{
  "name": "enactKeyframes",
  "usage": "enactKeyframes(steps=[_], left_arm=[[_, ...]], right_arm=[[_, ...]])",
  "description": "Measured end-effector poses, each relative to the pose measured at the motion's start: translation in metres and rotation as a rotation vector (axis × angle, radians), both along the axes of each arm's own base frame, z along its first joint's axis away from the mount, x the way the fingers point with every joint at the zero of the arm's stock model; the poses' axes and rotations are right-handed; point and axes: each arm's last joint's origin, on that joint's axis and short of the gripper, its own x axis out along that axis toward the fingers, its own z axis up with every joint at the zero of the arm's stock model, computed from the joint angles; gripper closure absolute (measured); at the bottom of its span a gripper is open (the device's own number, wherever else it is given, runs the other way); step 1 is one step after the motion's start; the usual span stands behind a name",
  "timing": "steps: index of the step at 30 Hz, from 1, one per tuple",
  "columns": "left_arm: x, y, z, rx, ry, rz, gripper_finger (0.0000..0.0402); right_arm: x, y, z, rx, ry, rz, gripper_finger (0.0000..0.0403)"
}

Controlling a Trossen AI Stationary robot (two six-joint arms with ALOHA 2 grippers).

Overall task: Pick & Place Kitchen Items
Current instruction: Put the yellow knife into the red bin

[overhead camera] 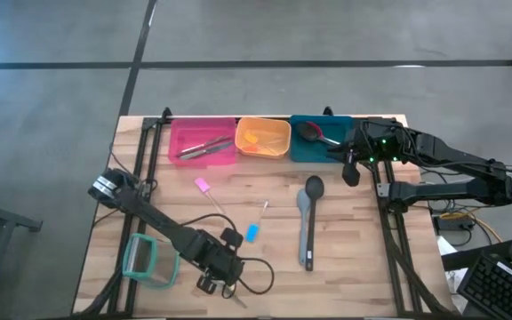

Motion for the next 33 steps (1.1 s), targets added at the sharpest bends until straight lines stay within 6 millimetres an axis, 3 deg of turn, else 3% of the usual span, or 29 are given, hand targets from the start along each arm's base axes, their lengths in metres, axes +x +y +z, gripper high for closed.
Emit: enactKeyframes(steps=[9, 19, 33], left_arm=[[-0.003, -0.008, -0.014, -0.048, -0.035, -0.047, 0.0287], [-0.006, -0.019, -0.013, -0.079, -0.075, -0.072, 0.0207], [-0.012, -0.013, -0.033, -0.039, -0.060, -0.117, 0.0209]], right_arm=[[0.000, 0.000, 0.000, 0.000, 0.000, 0.001, 0.0357], [0.000, 0.000, 0.000, 0.008, -0.002, -0.005, 0.0324], [0.000, 0.000, 0.000, 0.021, -0.006, -0.014, 0.0284]])
